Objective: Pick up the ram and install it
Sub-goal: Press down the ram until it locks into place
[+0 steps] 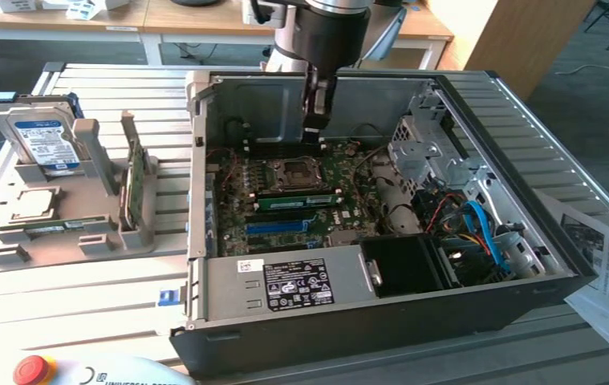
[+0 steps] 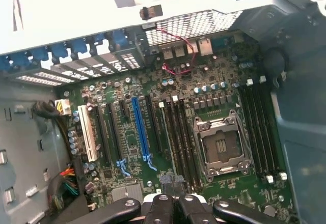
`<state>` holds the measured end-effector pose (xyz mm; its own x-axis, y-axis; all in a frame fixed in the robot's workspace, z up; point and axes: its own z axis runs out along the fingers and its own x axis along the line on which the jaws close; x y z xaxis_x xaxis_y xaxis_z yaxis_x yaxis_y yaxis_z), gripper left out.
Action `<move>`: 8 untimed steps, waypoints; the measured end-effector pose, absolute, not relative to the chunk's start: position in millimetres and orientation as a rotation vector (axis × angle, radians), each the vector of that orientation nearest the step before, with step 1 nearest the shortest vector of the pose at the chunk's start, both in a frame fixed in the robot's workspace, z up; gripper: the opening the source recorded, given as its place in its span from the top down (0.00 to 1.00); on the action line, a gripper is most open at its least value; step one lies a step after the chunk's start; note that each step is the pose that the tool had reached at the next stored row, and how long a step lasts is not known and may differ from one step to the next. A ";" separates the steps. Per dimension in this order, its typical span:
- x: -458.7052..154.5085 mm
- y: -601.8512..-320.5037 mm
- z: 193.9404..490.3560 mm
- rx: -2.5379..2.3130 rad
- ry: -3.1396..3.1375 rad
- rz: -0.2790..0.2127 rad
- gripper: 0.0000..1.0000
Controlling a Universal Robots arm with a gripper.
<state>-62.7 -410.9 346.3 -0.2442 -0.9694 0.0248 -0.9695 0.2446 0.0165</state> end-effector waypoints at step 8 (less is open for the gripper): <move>-62.8 -410.9 346.1 1.743 -2.578 0.000 0.90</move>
<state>-62.8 -410.9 346.1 -0.3720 -0.9279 0.0248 -0.9279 0.3724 0.0165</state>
